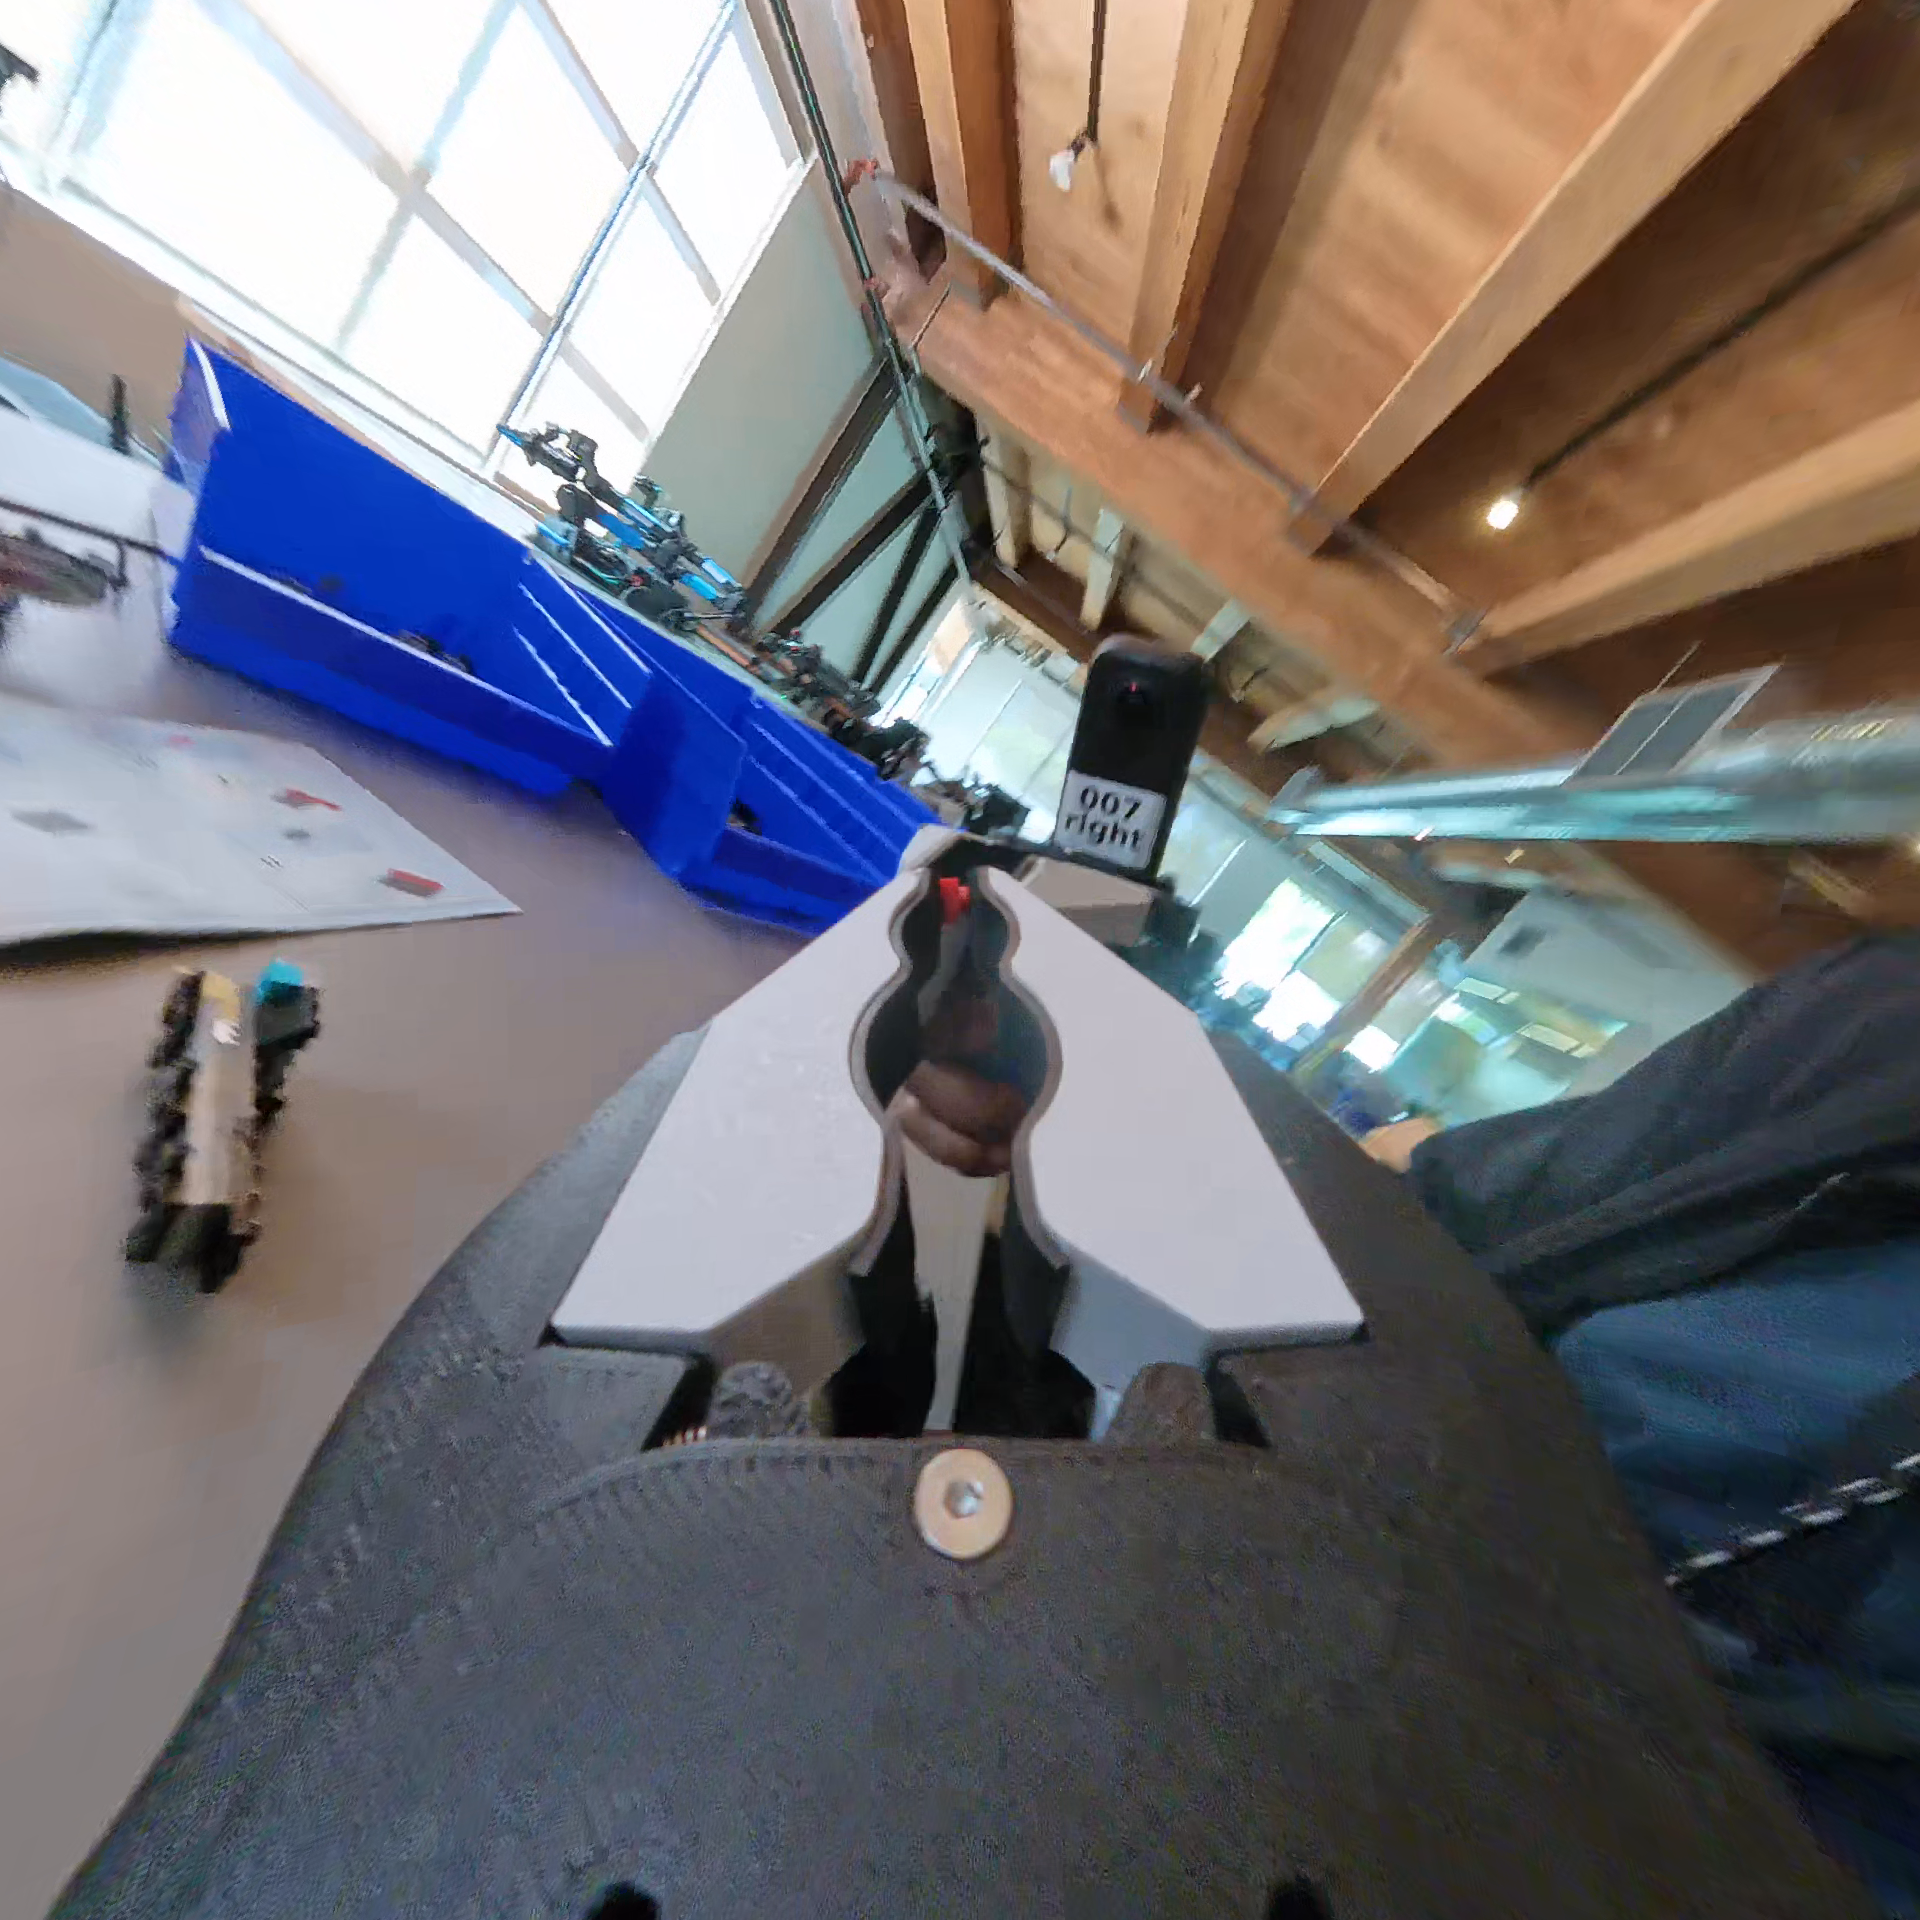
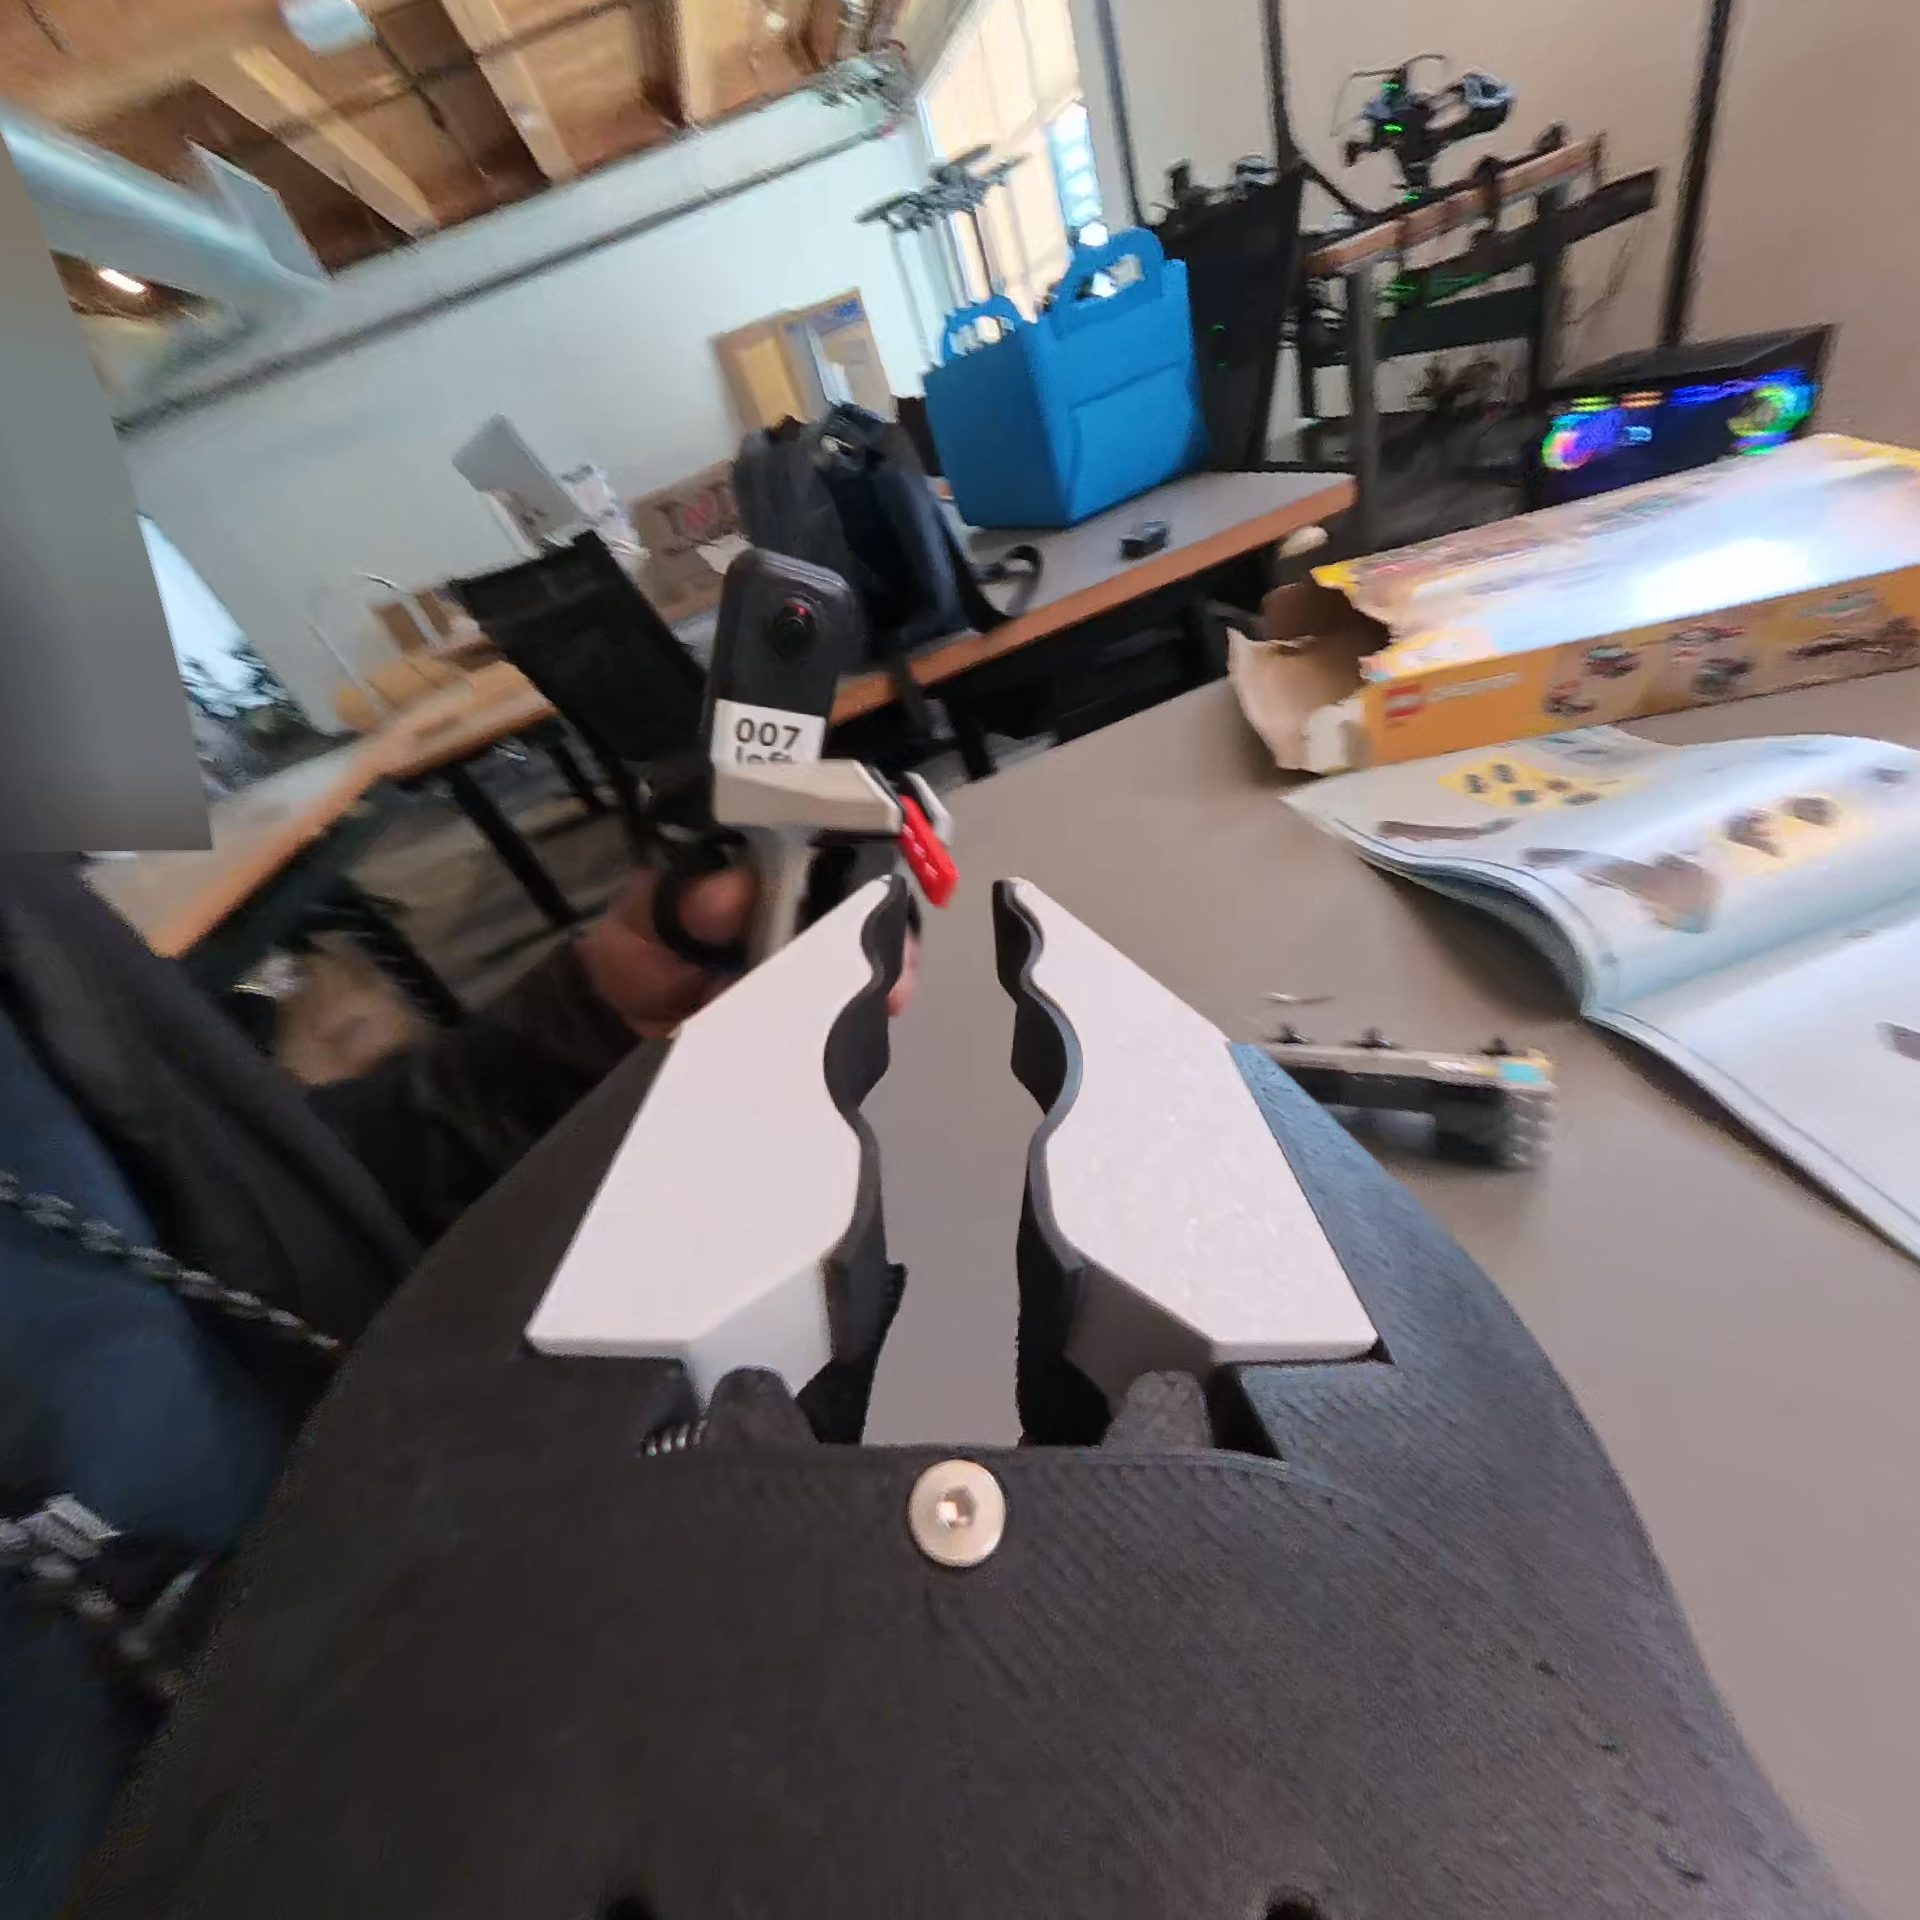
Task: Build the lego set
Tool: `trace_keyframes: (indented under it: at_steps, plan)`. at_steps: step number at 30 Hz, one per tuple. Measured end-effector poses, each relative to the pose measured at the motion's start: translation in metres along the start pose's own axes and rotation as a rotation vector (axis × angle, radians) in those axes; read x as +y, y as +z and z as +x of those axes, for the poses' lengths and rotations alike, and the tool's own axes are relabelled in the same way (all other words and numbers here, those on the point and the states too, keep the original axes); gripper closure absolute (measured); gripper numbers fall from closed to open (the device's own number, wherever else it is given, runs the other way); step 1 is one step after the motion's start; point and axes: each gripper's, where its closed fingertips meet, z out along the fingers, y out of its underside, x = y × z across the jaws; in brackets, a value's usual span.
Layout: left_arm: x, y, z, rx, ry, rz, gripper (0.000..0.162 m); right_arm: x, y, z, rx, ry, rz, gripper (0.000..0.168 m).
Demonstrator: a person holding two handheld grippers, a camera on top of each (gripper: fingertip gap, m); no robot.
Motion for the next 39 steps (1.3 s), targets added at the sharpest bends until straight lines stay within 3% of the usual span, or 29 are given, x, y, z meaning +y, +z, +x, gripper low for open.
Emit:
trace_keyframes:
  at_steps: [4,11,14,17,23,29,39]
  plan:
    - [0.004,0.002,0.007,-0.015,0.145,-0.041,0.158,-0.004,0.002,-0.009,-0.030,-0.010,-0.002,0.151]
    - [0.002,0.002,0.018,0.043,0.147,-0.021,0.158,-0.004,0.002,-0.018,-0.056,-0.091,-0.014,0.161]
    - [-0.001,0.000,0.011,0.037,0.026,0.000,0.151,-0.002,0.004,-0.017,-0.024,-0.223,-0.045,0.162]
    - [-0.013,-0.007,0.007,0.115,-0.212,0.085,0.140,-0.001,0.003,-0.014,0.025,-0.447,-0.092,0.162]
    - [-0.007,-0.008,-0.002,0.172,-0.480,0.081,0.139,-0.003,0.003,-0.017,0.079,-0.819,-0.153,0.162]
    - [0.002,-0.001,-0.001,0.185,-0.523,0.043,0.139,0.007,0.008,-0.014,0.109,-1.071,-0.260,0.162]
    - [0.014,0.003,-0.002,0.181,-0.563,-0.011,0.147,0.009,0.010,-0.015,0.099,-1.167,-0.273,0.162]
